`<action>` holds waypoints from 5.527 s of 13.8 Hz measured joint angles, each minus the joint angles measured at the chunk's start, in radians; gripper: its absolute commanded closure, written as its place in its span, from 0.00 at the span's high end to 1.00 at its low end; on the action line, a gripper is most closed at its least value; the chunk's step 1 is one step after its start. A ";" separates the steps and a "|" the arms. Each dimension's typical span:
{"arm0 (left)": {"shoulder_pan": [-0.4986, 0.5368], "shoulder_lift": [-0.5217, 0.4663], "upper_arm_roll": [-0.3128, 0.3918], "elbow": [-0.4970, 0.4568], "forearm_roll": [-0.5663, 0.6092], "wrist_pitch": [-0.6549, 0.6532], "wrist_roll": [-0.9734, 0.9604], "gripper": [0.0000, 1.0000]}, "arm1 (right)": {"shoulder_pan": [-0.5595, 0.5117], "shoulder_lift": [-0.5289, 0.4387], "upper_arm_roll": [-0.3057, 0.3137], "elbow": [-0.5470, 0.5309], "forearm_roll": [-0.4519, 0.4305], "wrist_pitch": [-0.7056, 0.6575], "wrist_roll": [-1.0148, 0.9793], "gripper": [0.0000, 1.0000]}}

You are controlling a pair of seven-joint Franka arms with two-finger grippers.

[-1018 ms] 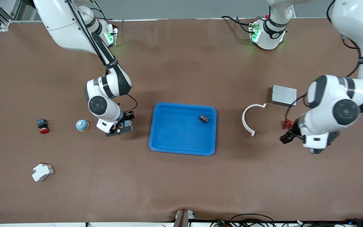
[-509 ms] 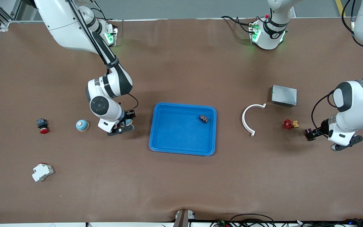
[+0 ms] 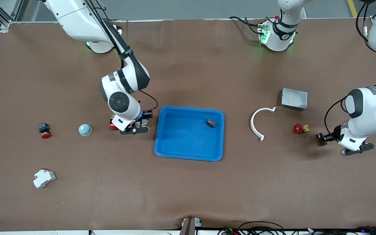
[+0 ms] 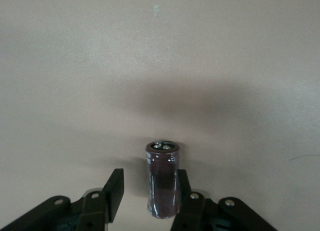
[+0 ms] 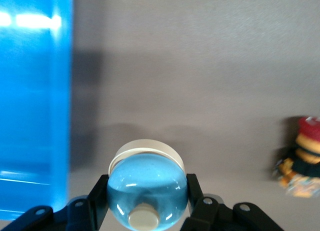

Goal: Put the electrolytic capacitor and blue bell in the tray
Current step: 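Grasp the capacitor with the left gripper while the right gripper carries the bell, then release the capacitor and the bell into the tray with both grippers, then withdraw the left gripper to rest while the right gripper reaches the second bell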

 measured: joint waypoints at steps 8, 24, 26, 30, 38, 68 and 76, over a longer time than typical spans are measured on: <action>0.000 0.043 -0.006 0.001 0.001 0.004 0.000 0.00 | 0.126 0.055 0.001 0.159 0.079 0.001 0.271 0.09; -0.017 -0.029 -0.301 0.046 0.001 -0.232 -0.215 0.00 | 0.156 0.223 0.001 0.254 0.096 0.064 0.276 0.13; -0.021 -0.038 -0.380 0.051 0.001 -0.267 -0.333 0.00 | 0.157 0.226 0.001 0.254 0.096 0.064 0.276 0.20; -0.111 -0.040 -0.436 0.067 0.001 -0.293 -0.561 0.00 | 0.162 0.226 0.001 0.255 0.096 0.064 0.276 0.71; -0.479 0.096 -0.349 0.220 0.067 -0.292 -1.021 0.00 | 0.167 0.209 0.001 0.309 0.096 0.005 0.275 1.00; -0.562 -0.007 -0.112 0.490 0.002 -0.350 -0.818 1.00 | -0.379 -0.405 -0.036 -0.307 0.006 -0.044 -0.834 1.00; -0.401 -0.155 -0.112 0.488 -0.038 -0.551 -0.416 1.00 | -0.439 -0.311 -0.036 -0.347 -0.071 0.174 -0.991 1.00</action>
